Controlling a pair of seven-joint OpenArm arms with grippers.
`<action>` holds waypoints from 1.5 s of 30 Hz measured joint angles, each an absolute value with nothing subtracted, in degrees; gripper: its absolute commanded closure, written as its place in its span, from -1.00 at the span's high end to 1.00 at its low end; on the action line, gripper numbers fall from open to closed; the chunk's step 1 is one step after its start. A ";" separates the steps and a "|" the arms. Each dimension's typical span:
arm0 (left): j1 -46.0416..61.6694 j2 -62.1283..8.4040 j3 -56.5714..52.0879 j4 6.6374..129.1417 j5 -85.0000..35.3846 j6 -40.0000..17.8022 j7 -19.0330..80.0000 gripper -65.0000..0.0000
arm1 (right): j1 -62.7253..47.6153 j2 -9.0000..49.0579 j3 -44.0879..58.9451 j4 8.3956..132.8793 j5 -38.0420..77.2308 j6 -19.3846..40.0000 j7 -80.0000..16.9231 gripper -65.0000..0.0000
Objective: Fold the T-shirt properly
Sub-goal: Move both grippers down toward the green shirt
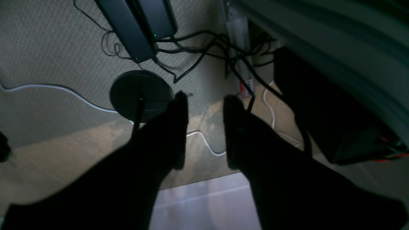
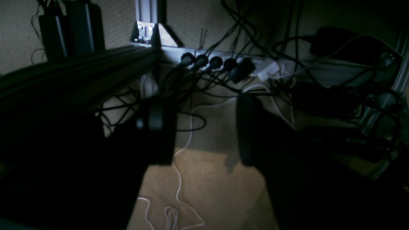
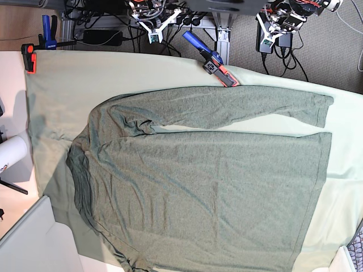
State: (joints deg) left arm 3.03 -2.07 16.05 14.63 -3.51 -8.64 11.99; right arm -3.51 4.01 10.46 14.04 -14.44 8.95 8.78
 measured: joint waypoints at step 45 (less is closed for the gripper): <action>46.37 -10.46 -10.11 87.79 -41.82 -39.05 26.44 -0.31 | -52.03 25.41 5.19 89.17 6.79 8.64 -6.52 -0.07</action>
State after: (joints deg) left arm 46.37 -10.46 -10.11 87.79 -41.82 -39.05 26.44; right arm -52.03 25.41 5.19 89.17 6.79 8.64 -6.52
